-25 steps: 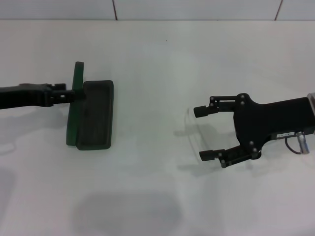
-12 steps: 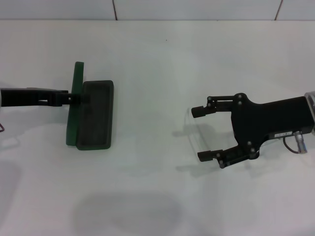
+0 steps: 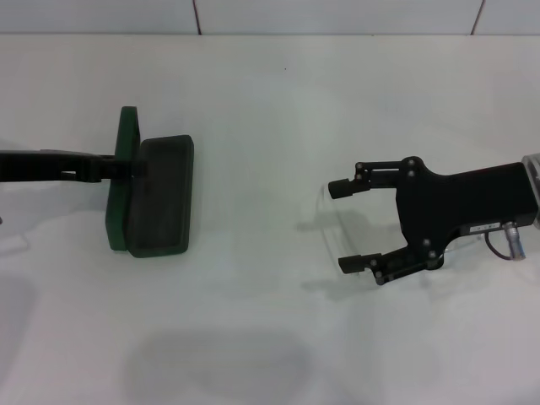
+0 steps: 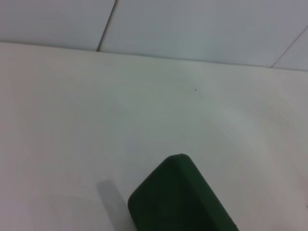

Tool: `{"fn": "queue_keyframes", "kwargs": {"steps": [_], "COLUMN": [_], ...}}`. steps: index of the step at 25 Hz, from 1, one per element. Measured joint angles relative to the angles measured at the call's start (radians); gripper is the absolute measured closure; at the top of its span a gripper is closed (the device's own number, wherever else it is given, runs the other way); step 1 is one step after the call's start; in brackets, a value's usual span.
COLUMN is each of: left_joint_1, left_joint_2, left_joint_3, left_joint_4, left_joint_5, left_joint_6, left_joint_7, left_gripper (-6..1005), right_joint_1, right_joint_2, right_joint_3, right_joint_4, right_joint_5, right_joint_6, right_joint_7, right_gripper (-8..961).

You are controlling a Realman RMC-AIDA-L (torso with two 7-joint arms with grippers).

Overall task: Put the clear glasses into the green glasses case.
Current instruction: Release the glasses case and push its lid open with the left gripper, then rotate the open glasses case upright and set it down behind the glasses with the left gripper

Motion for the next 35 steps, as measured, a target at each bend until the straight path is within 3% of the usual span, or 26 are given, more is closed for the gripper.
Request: {"fn": "queue_keyframes", "kwargs": {"steps": [25, 35], "left_joint_1": [-0.053, -0.096], "left_joint_2": [0.008, 0.006], "left_joint_3": [0.0, 0.0], "left_joint_4": [0.004, -0.002], "left_joint_5": [0.072, 0.064], "left_joint_6": [0.013, 0.04], "left_joint_7": [0.046, 0.114], "left_gripper": [790, 790], "right_joint_1": [-0.028, -0.052], "right_joint_2": [0.0, 0.002], "right_joint_3": [0.0, 0.0], "right_joint_4": [0.0, 0.002], "right_joint_5": [-0.01, -0.013], "right_joint_6": [-0.005, -0.007], "right_joint_7": [-0.038, -0.064], "right_gripper": [97, 97]}}
